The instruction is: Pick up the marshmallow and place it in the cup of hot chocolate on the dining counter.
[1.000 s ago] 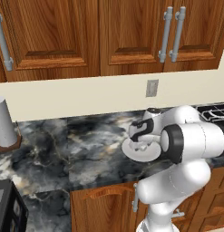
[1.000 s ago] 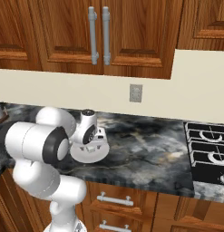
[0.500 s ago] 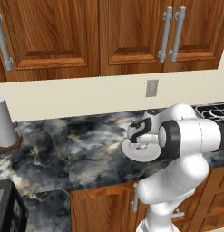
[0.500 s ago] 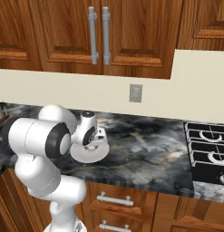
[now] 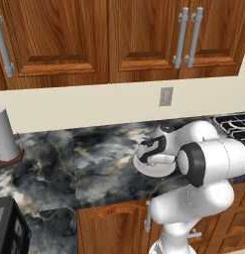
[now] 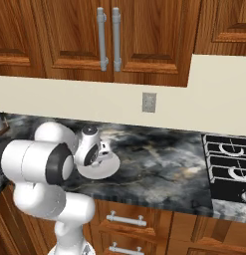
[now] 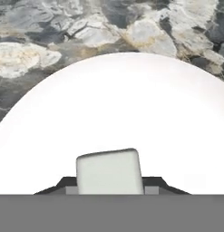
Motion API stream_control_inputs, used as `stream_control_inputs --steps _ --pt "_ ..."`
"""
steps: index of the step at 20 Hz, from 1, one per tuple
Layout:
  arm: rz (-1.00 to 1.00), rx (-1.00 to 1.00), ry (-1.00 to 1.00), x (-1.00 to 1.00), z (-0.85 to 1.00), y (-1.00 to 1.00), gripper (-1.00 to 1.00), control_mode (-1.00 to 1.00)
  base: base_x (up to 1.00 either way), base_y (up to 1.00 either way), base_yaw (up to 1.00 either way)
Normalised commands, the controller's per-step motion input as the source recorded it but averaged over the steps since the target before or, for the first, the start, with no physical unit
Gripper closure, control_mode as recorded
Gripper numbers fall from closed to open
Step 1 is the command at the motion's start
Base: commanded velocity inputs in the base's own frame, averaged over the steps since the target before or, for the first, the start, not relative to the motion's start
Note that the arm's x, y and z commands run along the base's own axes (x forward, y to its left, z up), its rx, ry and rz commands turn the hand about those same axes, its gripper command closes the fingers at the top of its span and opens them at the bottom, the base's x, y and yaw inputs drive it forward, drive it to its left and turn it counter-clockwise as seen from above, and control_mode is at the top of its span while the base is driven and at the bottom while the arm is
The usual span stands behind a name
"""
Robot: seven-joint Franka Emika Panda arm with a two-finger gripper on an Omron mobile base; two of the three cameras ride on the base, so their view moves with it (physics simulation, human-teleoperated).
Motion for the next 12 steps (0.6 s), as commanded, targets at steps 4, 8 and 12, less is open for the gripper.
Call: stream_control_inputs --steps 4,8,12 --pt "0.01 0.01 -0.25 -0.77 0.60 -0.01 1.00 -1.00 0.00 0.00 0.00" --pt "0.06 0.13 -0.30 -0.67 0.79 -0.04 1.00 -1.00 0.00 0.00 0.00" --pt "0.12 0.21 -0.25 -0.41 0.95 0.00 1.00 -1.00 0.00 0.00 0.00"
